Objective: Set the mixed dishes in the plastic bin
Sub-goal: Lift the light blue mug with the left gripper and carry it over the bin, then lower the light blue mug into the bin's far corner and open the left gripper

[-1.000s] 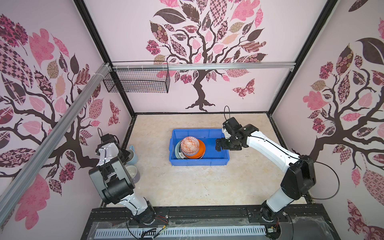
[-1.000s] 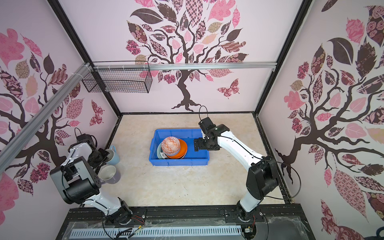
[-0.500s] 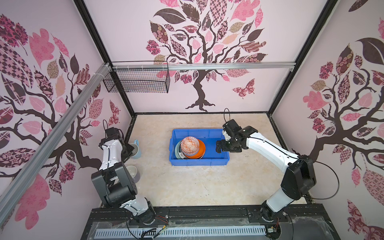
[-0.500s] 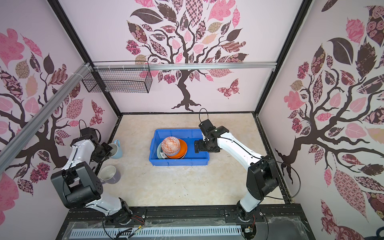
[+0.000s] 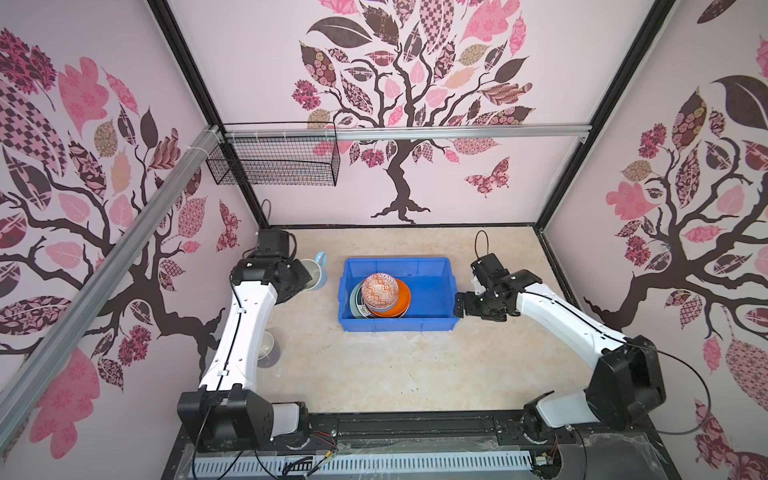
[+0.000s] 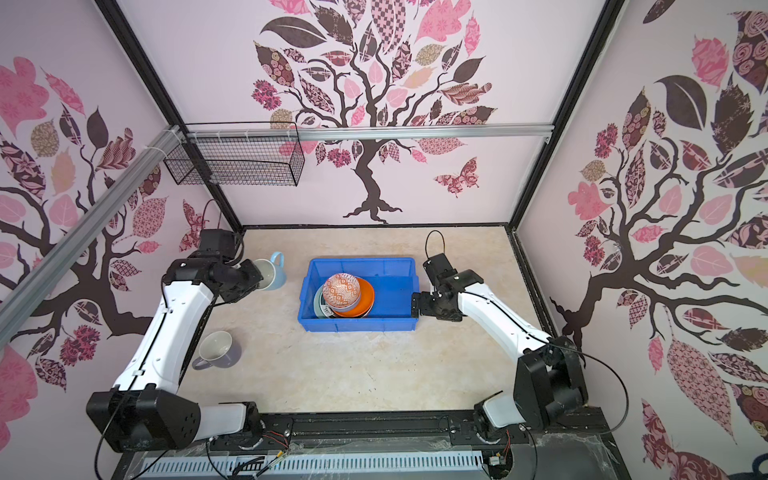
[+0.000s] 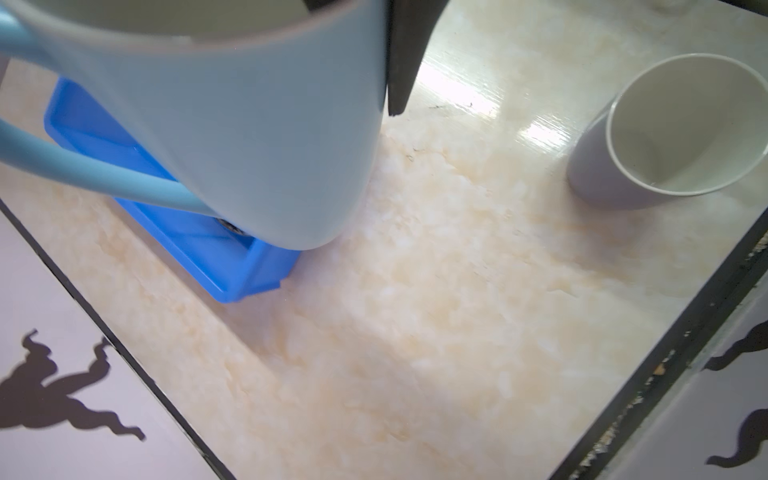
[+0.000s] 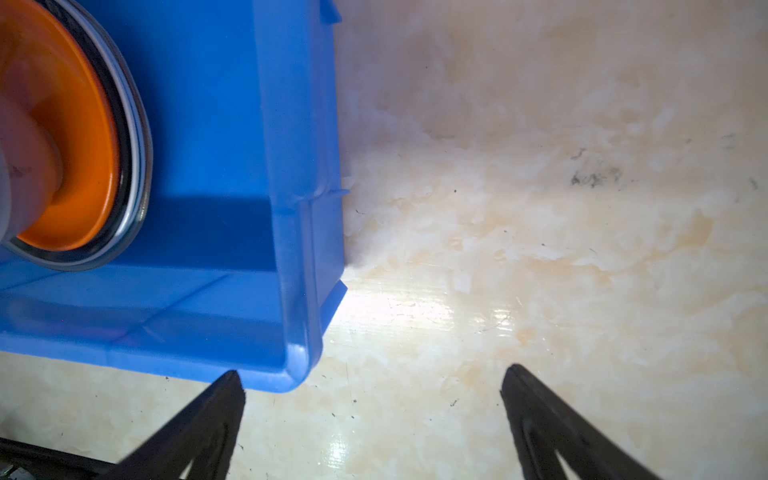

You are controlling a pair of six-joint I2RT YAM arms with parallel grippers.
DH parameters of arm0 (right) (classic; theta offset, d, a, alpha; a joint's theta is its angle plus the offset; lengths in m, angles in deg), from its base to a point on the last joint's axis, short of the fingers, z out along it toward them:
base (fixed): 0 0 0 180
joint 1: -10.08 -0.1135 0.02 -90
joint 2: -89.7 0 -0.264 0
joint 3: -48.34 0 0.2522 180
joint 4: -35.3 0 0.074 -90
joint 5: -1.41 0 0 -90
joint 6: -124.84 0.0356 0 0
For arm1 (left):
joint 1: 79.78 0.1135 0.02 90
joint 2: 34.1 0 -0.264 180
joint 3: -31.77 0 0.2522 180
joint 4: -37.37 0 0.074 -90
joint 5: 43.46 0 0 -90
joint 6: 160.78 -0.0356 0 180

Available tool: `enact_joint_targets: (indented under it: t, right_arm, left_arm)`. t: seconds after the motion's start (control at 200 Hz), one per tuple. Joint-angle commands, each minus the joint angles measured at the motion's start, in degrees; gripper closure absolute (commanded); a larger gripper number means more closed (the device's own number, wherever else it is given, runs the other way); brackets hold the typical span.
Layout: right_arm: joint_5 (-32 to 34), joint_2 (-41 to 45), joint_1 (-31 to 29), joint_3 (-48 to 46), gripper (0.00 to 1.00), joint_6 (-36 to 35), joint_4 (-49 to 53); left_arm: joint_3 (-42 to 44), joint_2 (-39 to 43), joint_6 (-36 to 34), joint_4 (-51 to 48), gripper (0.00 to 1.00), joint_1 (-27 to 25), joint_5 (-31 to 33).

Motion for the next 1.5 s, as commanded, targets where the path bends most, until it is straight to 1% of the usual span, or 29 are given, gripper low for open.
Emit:
enact_joint_targets:
  t: [0.0,0.085,0.215,0.345,0.51,0.53,0.65,0.785,1.06,1.35,1.495]
  right_arm:
    - [0.9,3.84,-0.22,-2.04,0.01,0.6,0.09]
    - [2.38,6.18,-0.15,-3.68,0.0,0.66,0.43]
    - [3.62,9.81,0.04,-5.46,0.0,0.65,0.99]
    - [3.52,13.23,0.13,-7.34,0.0,1.31,1.93]
    - [2.72,18.04,0.13,-10.63,0.0,2.85,1.95]
    - [2.67,18.6,0.13,-10.9,0.0,3.06,1.97]
    - [3.33,21.72,0.12,-12.28,0.01,3.4,2.25]
    - [4.28,23.14,0.13,-12.21,0.0,2.75,3.33]
    - [3.79,23.77,0.13,-11.44,0.01,1.41,4.42]
    - [4.74,24.18,0.22,-10.29,0.01,-0.02,6.49]
    - [5.52,24.52,0.21,-9.97,0.0,-0.13,7.22]
  left_arm:
    - [-6.96,-0.21,4.27,-0.43,0.91,-7.93,3.48]
    - [-10.42,-2.87,5.79,-1.0,0.9,-14.81,5.6]
    - [-15.69,-7.78,7.36,-0.92,0.9,-22.22,6.5]
    - [-21.6,-13.97,7.85,-0.75,0.9,-27.14,6.96]
    - [-30.48,-23.95,7.5,-1.53,0.9,-31.68,6.19]
    - [-33.07,-25.25,7.41,-1.8,0.9,-31.94,5.88]
    - [-41.02,-32.05,6.77,-3.48,0.9,-34.12,5.21]
    - [-46.12,-37.94,6.92,-3.6,0.9,-35.39,3.75]
    - [-47.41,-45.91,6.35,-2.38,0.9,-36.56,2.63]
    - [-53.21,-54.89,4.82,-2.98,0.9,-36.59,2.15]
    - [-53.92,-57.45,4.46,-2.94,0.89,-36.24,1.37]
